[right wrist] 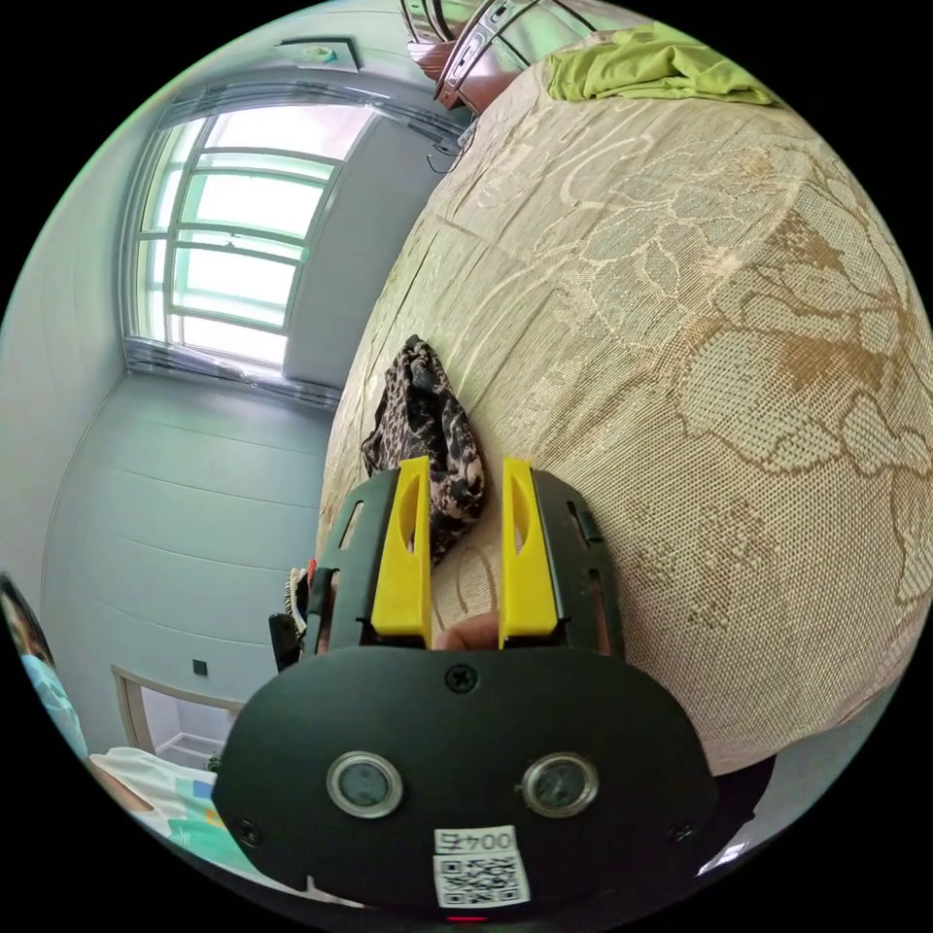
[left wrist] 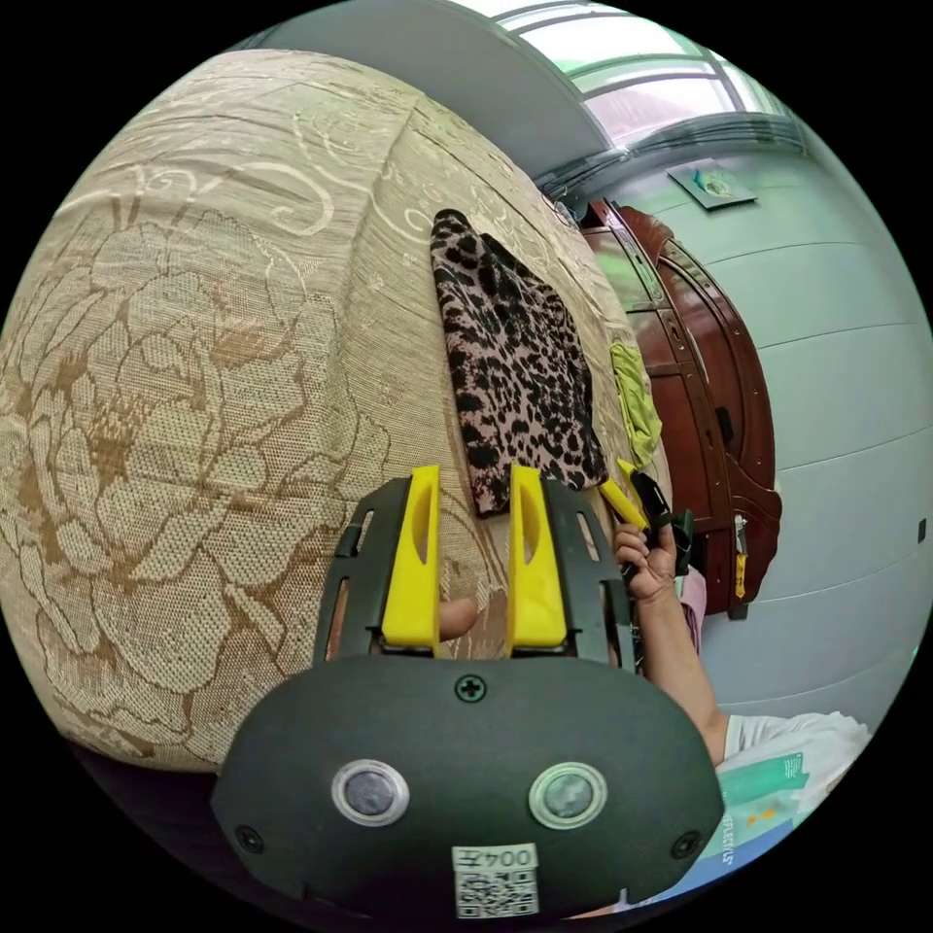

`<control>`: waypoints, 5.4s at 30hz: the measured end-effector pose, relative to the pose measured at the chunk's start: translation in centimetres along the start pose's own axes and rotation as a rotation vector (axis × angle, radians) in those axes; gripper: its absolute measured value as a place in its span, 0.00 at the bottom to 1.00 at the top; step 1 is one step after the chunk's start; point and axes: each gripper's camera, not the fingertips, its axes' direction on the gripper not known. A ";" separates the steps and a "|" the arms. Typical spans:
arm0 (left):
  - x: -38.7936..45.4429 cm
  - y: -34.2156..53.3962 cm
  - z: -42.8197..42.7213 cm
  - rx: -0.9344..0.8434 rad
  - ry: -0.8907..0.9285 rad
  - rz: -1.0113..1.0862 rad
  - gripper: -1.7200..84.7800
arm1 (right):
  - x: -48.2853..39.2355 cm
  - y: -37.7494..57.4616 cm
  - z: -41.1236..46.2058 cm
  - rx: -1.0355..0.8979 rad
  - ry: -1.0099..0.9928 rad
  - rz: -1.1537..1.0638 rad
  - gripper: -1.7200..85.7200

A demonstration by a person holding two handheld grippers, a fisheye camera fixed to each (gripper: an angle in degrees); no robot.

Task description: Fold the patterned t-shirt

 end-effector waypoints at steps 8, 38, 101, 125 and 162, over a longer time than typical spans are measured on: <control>0.0 -3.7 -1.5 -0.033 0.003 0.011 0.13 | -0.6 -0.2 0.7 -0.088 -0.023 -0.054 0.13; -3.4 -6.5 -12.0 -0.177 0.104 0.005 0.04 | -12.4 6.6 -1.0 -0.190 0.217 -0.086 0.06; 10.6 3.8 -4.9 0.019 -0.075 0.180 0.11 | -42.6 6.4 19.8 -0.882 0.281 -0.871 0.11; 2.9 0.3 -16.8 -0.101 0.342 -0.217 0.06 | -9.3 -6.1 7.2 -0.069 -0.090 -0.171 0.24; 17.4 0.4 -29.0 -0.053 0.330 -0.093 0.07 | -21.3 -0.8 10.8 -0.221 -0.005 -0.394 0.06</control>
